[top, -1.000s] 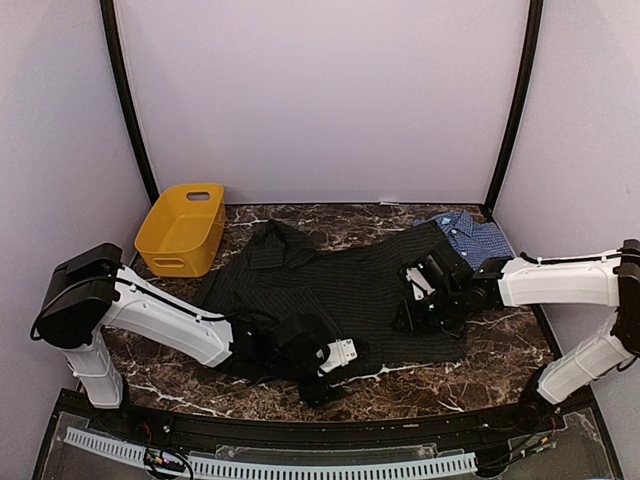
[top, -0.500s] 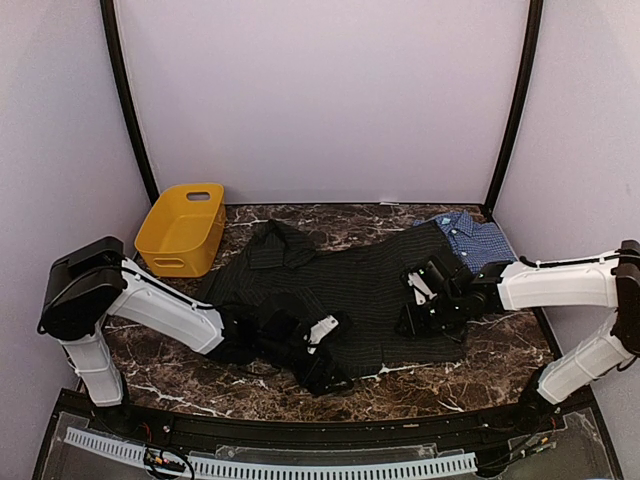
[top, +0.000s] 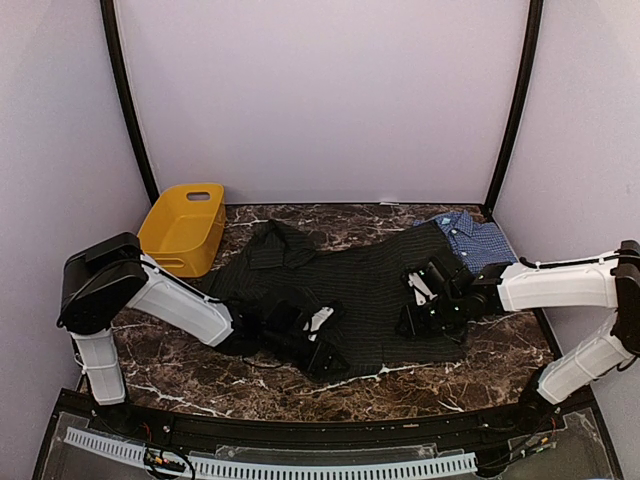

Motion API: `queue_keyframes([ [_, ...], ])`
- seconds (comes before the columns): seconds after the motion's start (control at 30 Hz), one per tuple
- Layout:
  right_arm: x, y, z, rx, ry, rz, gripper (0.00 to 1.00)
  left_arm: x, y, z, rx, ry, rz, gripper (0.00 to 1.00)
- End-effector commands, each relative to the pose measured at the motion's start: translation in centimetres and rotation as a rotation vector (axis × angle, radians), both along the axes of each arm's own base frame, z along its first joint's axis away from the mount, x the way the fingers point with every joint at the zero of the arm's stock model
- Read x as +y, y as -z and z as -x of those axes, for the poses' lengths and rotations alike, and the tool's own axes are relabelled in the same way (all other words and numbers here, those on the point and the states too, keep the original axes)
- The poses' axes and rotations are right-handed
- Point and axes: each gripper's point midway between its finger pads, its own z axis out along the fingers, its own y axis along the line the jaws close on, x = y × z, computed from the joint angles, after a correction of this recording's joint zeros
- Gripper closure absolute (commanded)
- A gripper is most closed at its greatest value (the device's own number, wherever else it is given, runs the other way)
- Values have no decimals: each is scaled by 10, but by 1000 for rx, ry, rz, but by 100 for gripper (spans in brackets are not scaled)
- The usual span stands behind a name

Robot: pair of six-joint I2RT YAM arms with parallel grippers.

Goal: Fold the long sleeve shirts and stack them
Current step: Adjust the sleeve at the center of the board.

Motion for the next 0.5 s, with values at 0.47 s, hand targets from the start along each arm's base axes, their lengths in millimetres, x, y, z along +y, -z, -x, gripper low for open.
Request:
queue_keyframes([
  [0.47, -21, -32, -15, -117, 82, 60, 68, 32, -149, -134, -283, -258, 14, 100],
])
